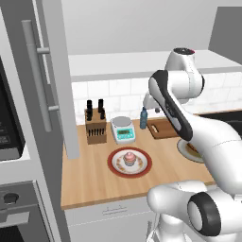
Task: From the different types of pastries on the counter, select a croissant and place it on the cutting board. Then retrieve a jar of jam from the cabinet and place it alongside the croissant on the cutting board.
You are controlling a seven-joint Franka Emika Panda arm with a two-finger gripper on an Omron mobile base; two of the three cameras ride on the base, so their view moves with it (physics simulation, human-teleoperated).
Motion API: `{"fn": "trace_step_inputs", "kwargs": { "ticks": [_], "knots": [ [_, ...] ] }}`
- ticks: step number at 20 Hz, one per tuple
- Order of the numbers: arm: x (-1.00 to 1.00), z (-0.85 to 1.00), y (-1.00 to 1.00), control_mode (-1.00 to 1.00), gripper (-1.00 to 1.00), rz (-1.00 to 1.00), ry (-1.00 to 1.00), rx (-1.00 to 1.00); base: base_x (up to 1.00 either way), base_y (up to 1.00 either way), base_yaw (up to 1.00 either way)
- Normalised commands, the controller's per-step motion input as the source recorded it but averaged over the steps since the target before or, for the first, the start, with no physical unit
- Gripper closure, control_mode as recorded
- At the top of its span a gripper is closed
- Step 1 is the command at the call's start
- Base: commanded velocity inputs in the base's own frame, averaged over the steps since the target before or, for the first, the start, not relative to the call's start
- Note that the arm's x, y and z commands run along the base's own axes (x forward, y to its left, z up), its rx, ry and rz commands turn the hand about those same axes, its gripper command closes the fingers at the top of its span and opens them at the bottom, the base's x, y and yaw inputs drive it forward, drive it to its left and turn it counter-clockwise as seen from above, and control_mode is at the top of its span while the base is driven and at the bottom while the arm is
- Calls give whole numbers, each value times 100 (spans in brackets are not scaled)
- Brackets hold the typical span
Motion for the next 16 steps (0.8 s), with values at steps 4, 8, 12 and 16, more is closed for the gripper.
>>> {"fn": "trace_step_inputs", "kwargs": {
  "ticks": [4, 8, 12, 16],
  "knots": [
    [-8, -3, -23, -100, -100, 0, -17, 0, 0, 0, 0],
    [-38, 16, -63, -100, -100, 0, -59, 1, 0, 0, 0],
    [-18, 34, -53, -100, -100, 0, -41, 2, 0, 0, 0],
    [5, 45, -5, -100, -100, -4, 12, -1, 0, 0, 0]
  ]
}}
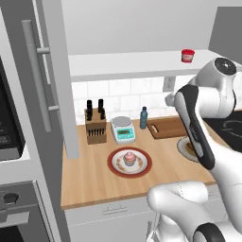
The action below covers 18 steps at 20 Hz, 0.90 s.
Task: From the different types of pastries on the counter, select a croissant and place it on the cutting board. Then retrieve a jar of jam from the cabinet and place it alongside the croissant on the cutting board.
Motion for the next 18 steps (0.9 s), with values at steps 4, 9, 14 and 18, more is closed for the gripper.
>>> {"fn": "trace_step_inputs", "kwargs": {
  "ticks": [4, 9, 14, 18],
  "knots": [
    [12, 100, -20, -100, -100, -8, 8, 3, 0, 0, 0],
    [0, 100, -38, -100, -100, -4, 10, 4, 0, 0, 0],
    [14, 43, -6, -100, -100, -2, -5, 2, 0, 0, 0],
    [56, 47, -35, -100, -100, -2, -2, 3, 0, 0, 0]
  ]
}}
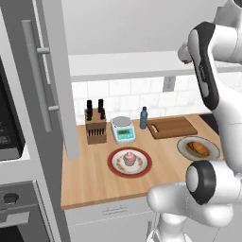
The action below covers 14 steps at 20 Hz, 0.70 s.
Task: From the different types of pastries on the counter, select a croissant and place it on the cutting board. Then retrieve a jar of jam from the cabinet and place it alongside the croissant on the cutting board.
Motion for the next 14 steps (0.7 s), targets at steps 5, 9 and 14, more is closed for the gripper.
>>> {"fn": "trace_step_inputs", "kwargs": {
  "ticks": [5, 9, 14],
  "knots": [
    [73, 14, -71, -100, -100, -2, -1, 1, 0, 0, 0],
    [6, 0, -1, -100, -100, -2, 0, 0, 0, 0, 0],
    [7, -25, 0, -100, -100, -1, 7, -4, 0, 0, 0]
  ]
}}
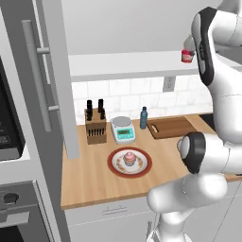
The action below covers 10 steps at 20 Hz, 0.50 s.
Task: From the different types of pastries on the counter, select a croissant and place it on the cutting board. Then retrieve a jar of jam from the cabinet and place it alongside the croissant on the cutting board.
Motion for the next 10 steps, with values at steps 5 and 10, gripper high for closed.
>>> {"fn": "trace_step_inputs", "kwargs": {
  "ticks": [5, 10],
  "knots": [
    [17, -40, 0, -100, -100, -1, 17, -8, 0, 0, 0],
    [81, 4, -18, -100, -100, -9, 0, 1, 0, 0, 0]
  ]
}}
